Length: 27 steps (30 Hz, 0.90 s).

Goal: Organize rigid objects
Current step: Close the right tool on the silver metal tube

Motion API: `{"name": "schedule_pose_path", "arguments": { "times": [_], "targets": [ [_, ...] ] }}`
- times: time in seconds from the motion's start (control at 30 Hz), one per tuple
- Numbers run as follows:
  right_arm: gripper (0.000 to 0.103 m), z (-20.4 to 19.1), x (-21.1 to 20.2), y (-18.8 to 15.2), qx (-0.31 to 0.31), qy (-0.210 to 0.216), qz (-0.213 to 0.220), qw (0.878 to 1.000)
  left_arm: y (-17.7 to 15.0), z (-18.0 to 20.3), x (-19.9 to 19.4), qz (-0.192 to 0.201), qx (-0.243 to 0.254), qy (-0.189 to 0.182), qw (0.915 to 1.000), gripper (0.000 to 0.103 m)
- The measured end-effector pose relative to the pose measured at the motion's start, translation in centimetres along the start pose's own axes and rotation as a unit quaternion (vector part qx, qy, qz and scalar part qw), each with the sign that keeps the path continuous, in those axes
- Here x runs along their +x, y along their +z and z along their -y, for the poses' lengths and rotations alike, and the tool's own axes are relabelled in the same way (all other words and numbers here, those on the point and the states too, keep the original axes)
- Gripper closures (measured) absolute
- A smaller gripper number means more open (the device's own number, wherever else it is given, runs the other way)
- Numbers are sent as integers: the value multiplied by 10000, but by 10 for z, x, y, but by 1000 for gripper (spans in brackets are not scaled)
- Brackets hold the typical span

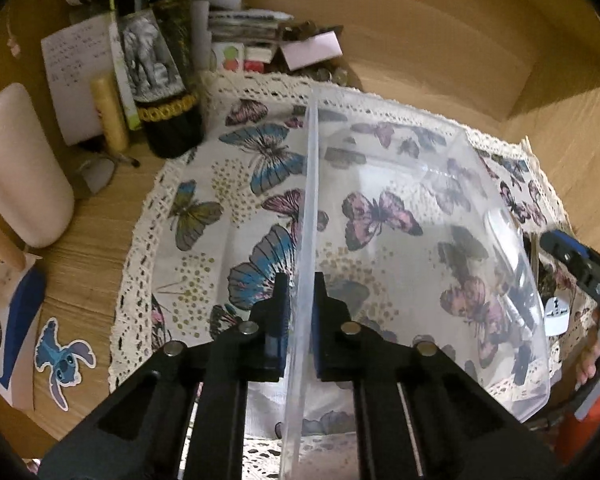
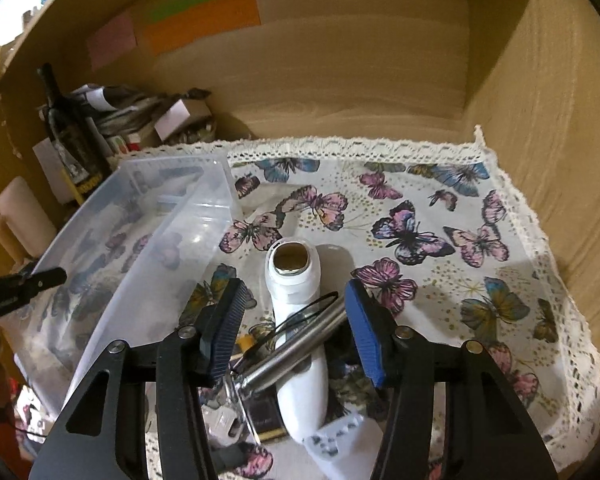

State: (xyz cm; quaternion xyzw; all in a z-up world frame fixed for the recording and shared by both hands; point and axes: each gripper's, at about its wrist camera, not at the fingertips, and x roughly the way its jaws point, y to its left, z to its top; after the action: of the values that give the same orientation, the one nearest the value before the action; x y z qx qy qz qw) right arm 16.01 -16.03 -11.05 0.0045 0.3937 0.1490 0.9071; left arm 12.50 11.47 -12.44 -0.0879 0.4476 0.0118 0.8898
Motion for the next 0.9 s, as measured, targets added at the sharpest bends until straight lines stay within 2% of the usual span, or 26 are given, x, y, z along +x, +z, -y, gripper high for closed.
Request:
{"name": "schedule_pose_path", "arguments": {
  "times": [0.3,0.47,0.57,0.83,0.9],
  "targets": [
    [55,-5,32,14,-212,-49,-457,9987,1,-4,8,-198,-36,-154,9997,94],
    [55,11,19,4,18,-226,-394,9990,1,-3,7,-190,-22,-175,9997,94],
    [55,19,15,-3,106,-303,-515,9982,1,0,6,-131,56,-121,9998,94],
    [55,25,26,-15,341,-29,-849,9958,-1,0,4,-70,77,-89,9999,94],
    [59,24,31,-16,365,36,-904,9952,-1,0,3,-59,70,-78,9999,94]
  ]
}}
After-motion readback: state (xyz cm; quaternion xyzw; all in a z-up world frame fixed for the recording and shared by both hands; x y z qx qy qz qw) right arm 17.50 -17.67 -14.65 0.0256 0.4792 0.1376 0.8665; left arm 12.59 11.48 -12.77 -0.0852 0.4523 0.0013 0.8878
